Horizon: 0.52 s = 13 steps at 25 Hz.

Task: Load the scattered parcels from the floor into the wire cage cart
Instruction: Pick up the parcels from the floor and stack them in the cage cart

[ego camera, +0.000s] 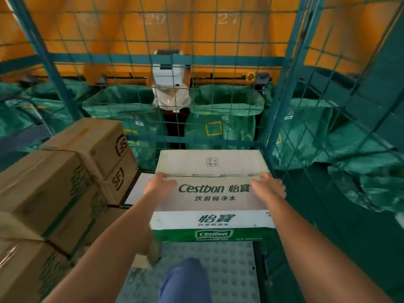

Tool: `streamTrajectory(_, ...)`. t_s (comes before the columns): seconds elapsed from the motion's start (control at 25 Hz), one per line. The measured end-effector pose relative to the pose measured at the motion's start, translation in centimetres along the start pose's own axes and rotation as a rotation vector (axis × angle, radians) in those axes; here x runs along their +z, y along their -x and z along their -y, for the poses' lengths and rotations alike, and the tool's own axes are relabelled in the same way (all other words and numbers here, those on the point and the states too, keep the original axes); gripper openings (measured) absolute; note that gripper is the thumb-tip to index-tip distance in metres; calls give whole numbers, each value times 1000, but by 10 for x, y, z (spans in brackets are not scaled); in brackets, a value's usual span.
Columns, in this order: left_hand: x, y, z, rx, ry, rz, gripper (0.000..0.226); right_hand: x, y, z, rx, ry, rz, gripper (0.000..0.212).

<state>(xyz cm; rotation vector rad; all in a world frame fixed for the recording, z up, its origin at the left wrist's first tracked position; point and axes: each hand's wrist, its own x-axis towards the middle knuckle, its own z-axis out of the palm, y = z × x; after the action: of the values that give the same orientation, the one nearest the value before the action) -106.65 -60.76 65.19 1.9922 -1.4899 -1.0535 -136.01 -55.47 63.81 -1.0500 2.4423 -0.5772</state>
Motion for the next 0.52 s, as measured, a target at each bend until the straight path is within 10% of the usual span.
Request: streamTrajectory(0.52, 159, -281, -58, 21, -206, 159, 56, 110, -263, -4, 97, 157, 86, 61)
